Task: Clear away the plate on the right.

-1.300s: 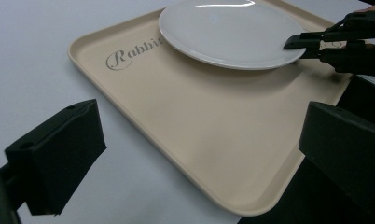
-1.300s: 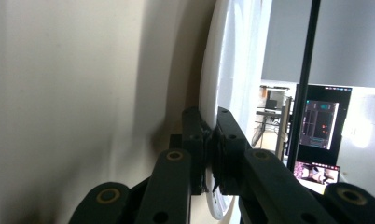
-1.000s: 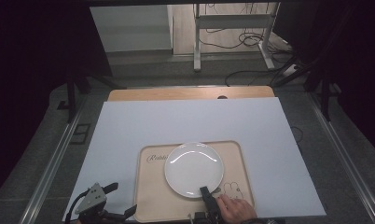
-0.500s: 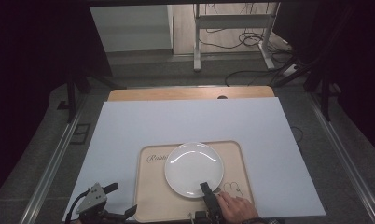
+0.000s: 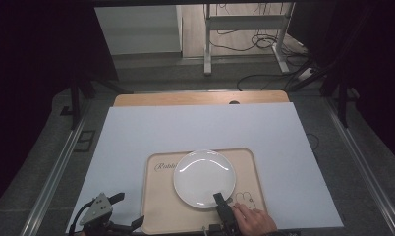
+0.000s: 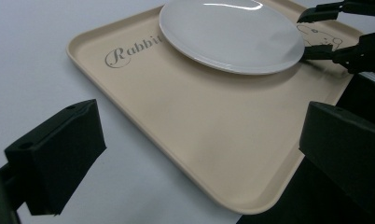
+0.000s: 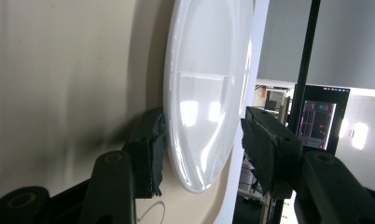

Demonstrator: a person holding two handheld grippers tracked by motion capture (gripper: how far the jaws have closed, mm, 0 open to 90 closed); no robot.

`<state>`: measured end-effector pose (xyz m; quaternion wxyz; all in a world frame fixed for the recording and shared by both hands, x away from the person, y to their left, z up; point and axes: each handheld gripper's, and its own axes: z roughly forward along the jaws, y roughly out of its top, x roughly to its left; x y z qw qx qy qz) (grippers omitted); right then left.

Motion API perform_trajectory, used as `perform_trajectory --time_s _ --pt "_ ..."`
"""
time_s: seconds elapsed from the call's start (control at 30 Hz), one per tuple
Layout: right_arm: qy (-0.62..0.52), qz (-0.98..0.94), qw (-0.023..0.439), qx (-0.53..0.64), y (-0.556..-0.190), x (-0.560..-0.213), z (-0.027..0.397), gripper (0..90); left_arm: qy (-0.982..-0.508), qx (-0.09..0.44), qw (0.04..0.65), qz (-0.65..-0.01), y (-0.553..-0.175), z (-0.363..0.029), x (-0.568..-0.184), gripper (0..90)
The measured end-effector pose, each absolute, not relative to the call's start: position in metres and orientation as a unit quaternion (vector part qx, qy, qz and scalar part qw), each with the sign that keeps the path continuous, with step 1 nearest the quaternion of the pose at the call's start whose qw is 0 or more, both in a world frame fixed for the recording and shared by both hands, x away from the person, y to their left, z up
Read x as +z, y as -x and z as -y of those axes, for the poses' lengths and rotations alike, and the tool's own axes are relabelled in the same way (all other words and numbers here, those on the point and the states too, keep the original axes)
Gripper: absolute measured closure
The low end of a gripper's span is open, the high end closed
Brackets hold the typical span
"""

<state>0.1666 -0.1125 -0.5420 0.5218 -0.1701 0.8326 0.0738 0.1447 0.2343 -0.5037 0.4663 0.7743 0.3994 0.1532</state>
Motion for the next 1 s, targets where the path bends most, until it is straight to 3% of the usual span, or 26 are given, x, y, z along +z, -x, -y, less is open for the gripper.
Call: perform_trajectory --time_s 0.87,1.0 --pt "0.148 -0.833 0.526 0.091 -0.162 -0.522 0.129 41.8 -0.774 0.154 0.466 -0.400 -0.145 -0.234 -0.504 0.0" --pt "0.147 -0.844 0.504 0.113 -0.169 -0.520 0.131 39.5 -0.775 0.153 0.465 -0.400 -0.145 -0.234 -0.504 0.0"
